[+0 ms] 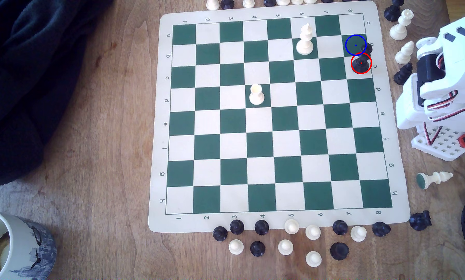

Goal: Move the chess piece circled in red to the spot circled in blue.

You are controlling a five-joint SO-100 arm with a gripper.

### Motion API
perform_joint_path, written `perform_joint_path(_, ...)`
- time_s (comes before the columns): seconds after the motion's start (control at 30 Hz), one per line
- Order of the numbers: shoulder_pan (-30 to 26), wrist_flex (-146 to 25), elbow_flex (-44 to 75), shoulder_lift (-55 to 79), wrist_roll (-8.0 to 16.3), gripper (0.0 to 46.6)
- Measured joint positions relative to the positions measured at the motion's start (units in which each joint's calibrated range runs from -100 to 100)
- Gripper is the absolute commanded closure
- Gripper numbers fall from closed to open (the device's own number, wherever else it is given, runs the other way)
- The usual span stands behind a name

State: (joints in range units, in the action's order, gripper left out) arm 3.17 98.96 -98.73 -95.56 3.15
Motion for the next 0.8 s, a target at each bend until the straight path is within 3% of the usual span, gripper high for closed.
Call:
perform_joint_path(0.17, 3.1, -4.3, 0.0, 0.0, 0.0, 46.4)
perform_joint_path(0.37, 7.4, -22.0, 0.6, 0.0, 0.0, 46.4)
perform_joint_path(0.53, 12.5, -46.6, 5.3, -0.1, 0.0, 46.4)
perform_joint_path(0.8, 22.4, -101.7, 22.8, -0.5, 0.4, 46.4)
